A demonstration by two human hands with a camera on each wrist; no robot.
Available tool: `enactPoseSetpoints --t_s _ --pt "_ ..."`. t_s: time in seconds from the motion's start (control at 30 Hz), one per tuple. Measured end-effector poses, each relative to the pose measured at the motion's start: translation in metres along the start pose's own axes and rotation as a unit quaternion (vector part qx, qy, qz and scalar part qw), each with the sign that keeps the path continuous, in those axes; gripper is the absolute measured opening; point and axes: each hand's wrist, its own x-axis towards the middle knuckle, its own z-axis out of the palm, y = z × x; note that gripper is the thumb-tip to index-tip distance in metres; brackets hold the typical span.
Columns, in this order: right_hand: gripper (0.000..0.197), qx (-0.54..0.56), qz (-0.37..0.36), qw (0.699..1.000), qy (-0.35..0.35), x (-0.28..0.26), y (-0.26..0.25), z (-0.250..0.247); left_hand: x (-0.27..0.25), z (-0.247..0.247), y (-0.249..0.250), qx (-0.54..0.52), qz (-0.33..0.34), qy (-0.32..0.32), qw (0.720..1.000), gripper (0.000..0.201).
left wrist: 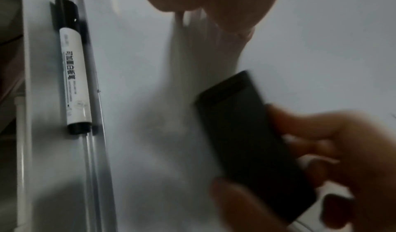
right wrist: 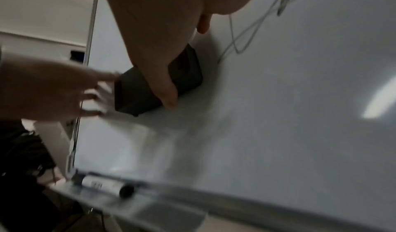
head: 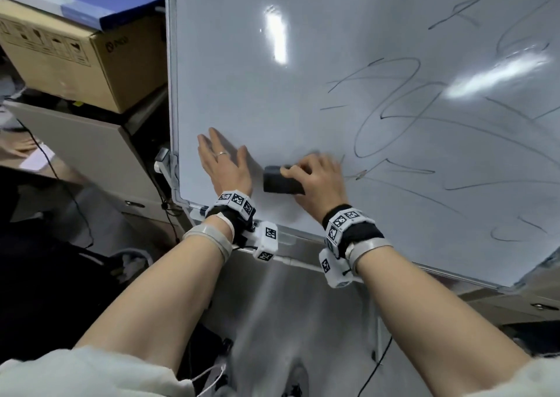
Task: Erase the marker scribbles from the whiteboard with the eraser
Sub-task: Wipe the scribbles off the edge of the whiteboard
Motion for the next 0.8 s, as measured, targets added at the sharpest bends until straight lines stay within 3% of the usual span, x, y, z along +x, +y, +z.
enactPoseSetpoints --t_s 0.1,0.2,0.47,0.63,0.8 --pt "0.057 -0.01 -0.036 0.998 -0.052 -0.017 -0.01 0.018 0.002 -0.003 0.001 -0.018 0.001 0.001 1.0 0.063" --pt "0.06 -0.029 -0.04 0.997 -0.06 -0.006 -0.011 0.007 0.002 -0.01 0.004 -0.032 -0.007 -0.01 0.999 0.057" --pt "0.057 -0.044 0.109 0.988 0.104 0.069 0.013 -0.077 0.0 -0.02 0.052 0.012 -0.026 0.01 1.0 0.064" --pt "0.056 -0.048 0.21 0.964 0.156 0.073 0.054 -0.117 -0.01 -0.005 0.104 0.017 0.026 -0.015 0.999 0.083" --pt "0.055 -0.047 0.199 0.965 0.164 0.059 0.07 -0.121 -0.023 0.018 0.119 0.006 0.024 -0.063 0.998 0.086"
